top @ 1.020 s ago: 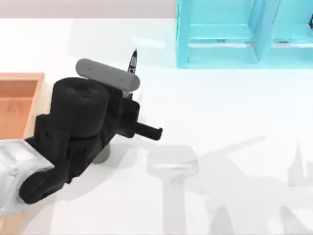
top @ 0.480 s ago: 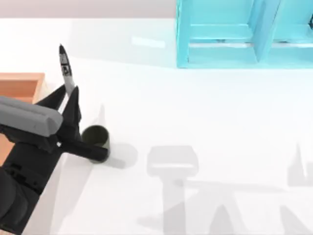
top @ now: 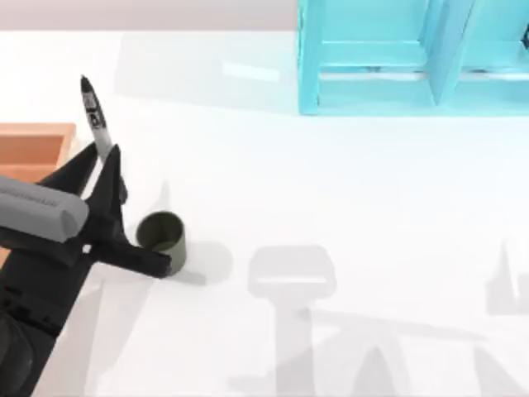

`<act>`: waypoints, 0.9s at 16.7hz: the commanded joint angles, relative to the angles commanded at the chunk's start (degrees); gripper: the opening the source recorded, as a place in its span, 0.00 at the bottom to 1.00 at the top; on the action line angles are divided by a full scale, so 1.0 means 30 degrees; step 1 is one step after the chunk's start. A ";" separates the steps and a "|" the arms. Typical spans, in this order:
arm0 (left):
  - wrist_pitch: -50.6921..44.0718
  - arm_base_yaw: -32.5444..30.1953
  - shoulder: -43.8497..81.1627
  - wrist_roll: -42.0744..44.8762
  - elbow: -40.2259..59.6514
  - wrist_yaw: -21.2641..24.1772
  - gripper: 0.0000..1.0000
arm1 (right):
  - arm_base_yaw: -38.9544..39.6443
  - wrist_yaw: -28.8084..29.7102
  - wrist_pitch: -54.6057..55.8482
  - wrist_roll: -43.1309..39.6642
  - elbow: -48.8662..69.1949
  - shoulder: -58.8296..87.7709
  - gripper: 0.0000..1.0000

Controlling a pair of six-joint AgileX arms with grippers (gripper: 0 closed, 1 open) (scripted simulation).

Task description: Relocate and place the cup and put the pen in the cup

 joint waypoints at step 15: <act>0.5927 0.1361 0.7580 -0.0199 0.1662 0.1420 0.00 | 0.0000 0.0000 0.0000 0.0000 0.0000 0.0000 1.00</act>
